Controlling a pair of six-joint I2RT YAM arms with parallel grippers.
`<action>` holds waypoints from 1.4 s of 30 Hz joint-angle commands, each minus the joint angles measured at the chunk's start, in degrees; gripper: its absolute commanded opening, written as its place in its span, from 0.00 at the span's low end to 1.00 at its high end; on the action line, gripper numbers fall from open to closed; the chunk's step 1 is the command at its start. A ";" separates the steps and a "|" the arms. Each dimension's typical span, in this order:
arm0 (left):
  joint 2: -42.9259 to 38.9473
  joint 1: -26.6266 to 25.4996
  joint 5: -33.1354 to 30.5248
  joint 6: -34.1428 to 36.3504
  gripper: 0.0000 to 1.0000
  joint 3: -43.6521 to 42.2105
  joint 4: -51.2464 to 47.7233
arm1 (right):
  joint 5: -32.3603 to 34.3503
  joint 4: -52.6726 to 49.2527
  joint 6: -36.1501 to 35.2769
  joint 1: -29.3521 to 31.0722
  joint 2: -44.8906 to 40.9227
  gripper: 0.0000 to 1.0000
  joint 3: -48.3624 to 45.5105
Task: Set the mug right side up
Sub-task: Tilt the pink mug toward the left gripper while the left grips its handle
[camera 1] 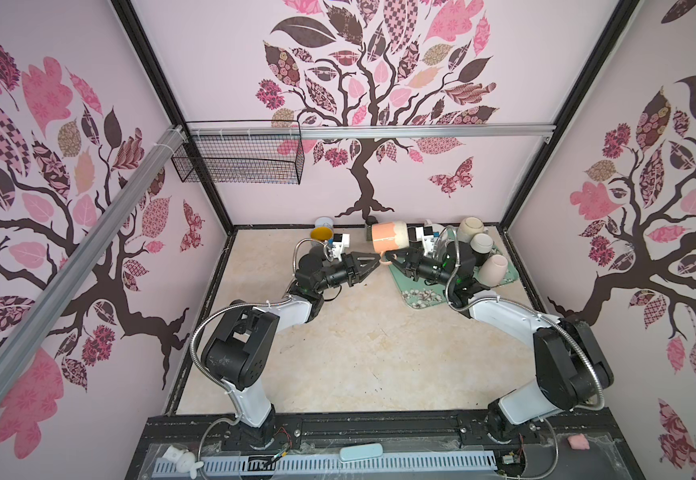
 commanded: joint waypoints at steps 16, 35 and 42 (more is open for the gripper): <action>5.35 -1.30 2.43 -6.29 0.29 2.64 3.96 | -2.69 11.81 2.21 2.36 2.46 0.00 2.95; 6.41 -1.58 2.64 -11.15 0.23 7.56 8.68 | -3.45 18.63 9.99 4.43 6.32 0.00 1.70; 7.02 -0.84 1.72 -12.92 0.00 4.71 8.76 | -3.32 10.65 6.17 4.41 6.87 0.04 1.79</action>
